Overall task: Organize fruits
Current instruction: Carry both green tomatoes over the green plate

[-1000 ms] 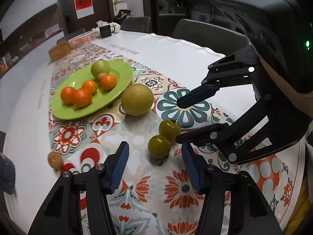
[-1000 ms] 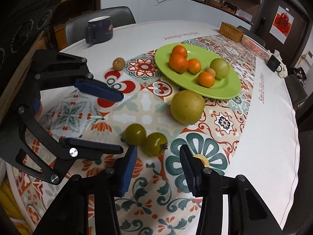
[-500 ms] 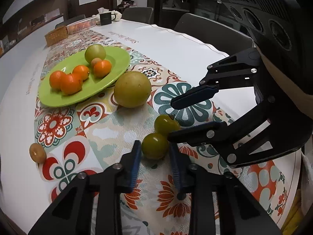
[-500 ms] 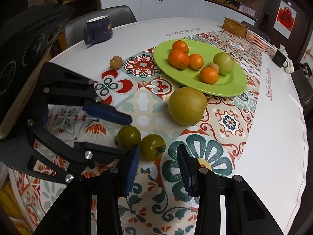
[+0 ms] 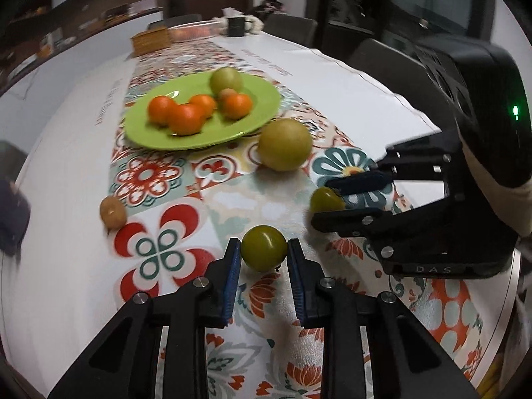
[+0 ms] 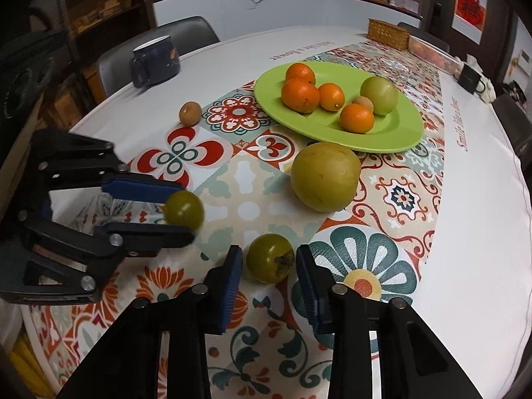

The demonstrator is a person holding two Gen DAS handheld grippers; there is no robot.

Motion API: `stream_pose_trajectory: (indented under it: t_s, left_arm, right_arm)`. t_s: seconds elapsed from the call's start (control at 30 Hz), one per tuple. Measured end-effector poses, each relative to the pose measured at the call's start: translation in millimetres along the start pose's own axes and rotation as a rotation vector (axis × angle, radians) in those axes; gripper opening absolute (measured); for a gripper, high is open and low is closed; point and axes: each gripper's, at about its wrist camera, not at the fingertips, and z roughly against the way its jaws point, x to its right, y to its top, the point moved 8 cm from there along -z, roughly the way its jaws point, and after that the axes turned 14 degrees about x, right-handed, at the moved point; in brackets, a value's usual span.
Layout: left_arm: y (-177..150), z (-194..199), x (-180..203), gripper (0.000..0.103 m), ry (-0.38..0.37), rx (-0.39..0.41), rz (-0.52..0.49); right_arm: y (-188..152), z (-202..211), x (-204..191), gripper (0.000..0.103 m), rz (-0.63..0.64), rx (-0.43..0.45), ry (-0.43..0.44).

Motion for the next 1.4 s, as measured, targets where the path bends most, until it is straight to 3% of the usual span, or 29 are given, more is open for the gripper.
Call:
stream_pose_trajectory:
  t_s: [0.23, 0.63, 1.0, 1.4]
  left_arm:
    - [2.0, 8.5, -4.8, 0.028, 0.032, 0.021, 0.079]
    - [25.5, 37.0, -11.2, 0.028, 0.077, 0.097, 0.081]
    - [64.2, 38.7, -33.9, 0.028, 0.126, 0.150, 0.084]
    - [106.8, 15.6, -68.5, 0.028, 0.179, 0.166, 0.102]
  right_arm:
    - [1.7, 6.0, 1.9, 0.030, -0.059, 0.024, -0.024]
    - [20.4, 37.9, 1.1, 0.030, -0.116, 0.122, -0.125]
    - [71.5, 53.3, 15.6, 0.030, -0.197, 0.248, -0.189]
    - [119.0, 35.7, 45.4, 0.030, -0.236, 0.293, -0.225]
